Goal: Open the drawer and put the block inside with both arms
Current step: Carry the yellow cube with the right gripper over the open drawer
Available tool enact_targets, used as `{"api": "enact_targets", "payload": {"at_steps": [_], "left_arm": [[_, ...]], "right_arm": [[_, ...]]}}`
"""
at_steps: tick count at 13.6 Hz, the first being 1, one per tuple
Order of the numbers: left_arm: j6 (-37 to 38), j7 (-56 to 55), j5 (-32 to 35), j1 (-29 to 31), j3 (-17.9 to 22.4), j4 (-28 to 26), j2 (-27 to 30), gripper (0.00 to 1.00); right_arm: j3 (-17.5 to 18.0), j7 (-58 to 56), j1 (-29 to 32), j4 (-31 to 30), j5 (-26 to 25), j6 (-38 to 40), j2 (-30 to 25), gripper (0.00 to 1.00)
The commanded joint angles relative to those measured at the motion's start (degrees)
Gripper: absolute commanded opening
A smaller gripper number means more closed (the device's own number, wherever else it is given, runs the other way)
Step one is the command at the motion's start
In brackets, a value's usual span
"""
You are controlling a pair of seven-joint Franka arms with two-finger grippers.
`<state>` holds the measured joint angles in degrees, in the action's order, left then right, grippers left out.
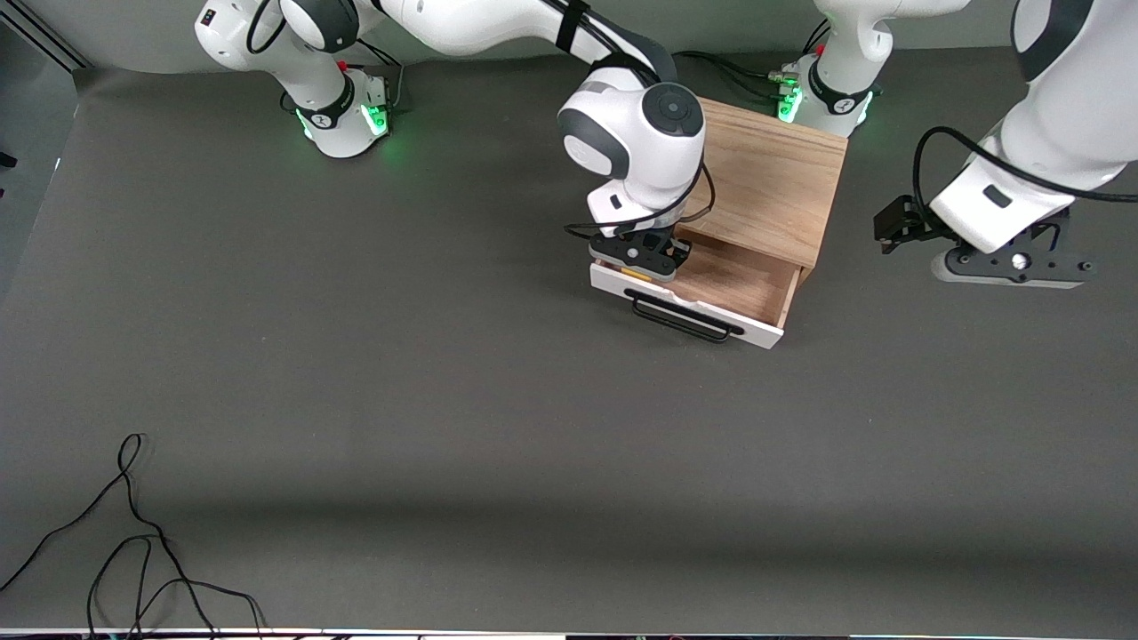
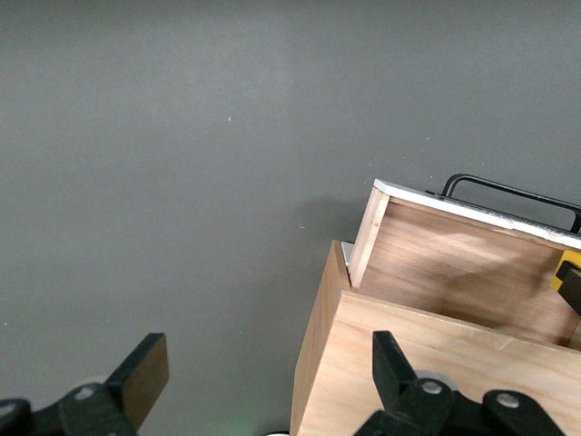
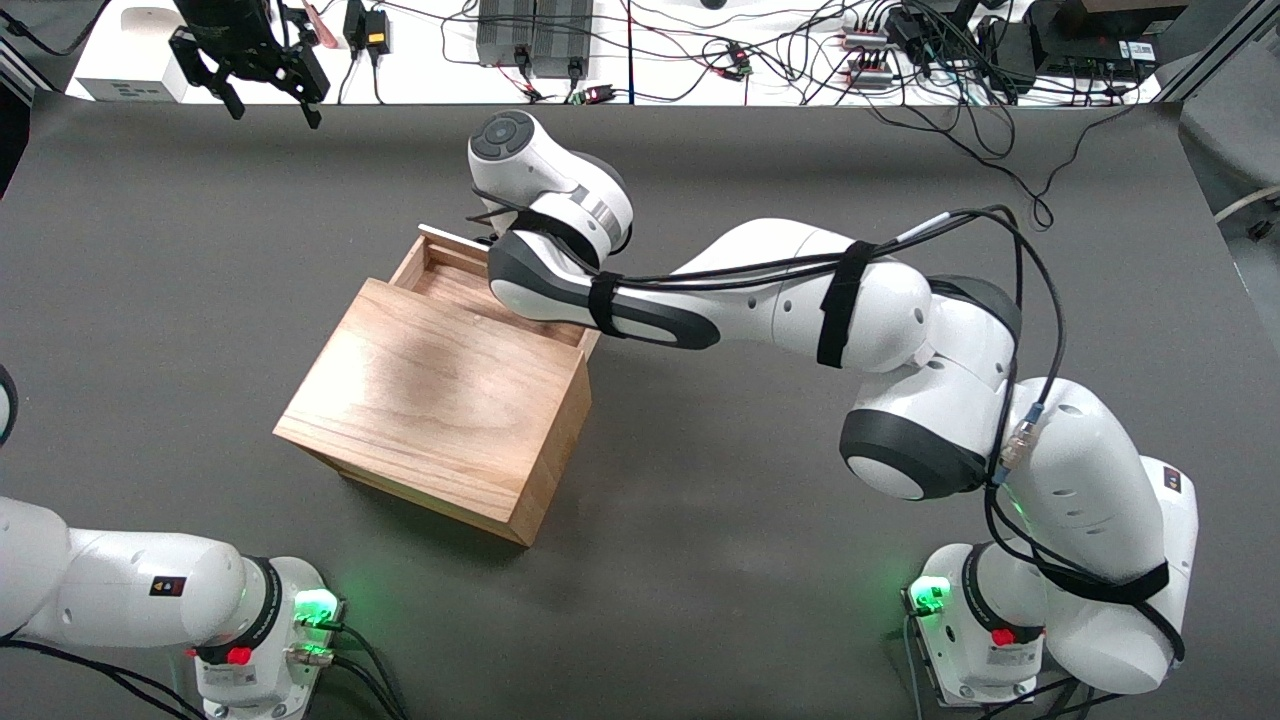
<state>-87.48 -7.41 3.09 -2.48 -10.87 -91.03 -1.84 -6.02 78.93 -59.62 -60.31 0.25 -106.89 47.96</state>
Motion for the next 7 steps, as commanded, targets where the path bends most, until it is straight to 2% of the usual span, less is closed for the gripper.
{"api": "enact_targets", "payload": {"at_steps": [1, 5, 6, 7], "left_arm": [[0.99, 0.55, -0.37, -0.34, 0.15, -0.02, 1.04, 1.0], [1.26, 0.99, -0.37, 0.28, 0.68, -0.29, 1.13, 1.0], [1.17, 1.17, -0.37, 0.37, 0.77, -0.29, 1.13, 1.0], [1.17, 1.26, -0.37, 0.54, 0.94, -0.29, 1.13, 1.0]], "right_arm": [[0.4, 1.93, -0.24, 2.21, -0.69, -0.68, 1.96, 0.19], [0.48, 2.02, -0.24, 2.21, -0.69, -1.31, 3.02, 0.21], [0.48, 1.93, -0.24, 2.21, -0.69, -1.31, 3.02, 0.33], [0.57, 1.84, -0.24, 2.3, -0.69, -1.31, 3.02, 0.59]]}}
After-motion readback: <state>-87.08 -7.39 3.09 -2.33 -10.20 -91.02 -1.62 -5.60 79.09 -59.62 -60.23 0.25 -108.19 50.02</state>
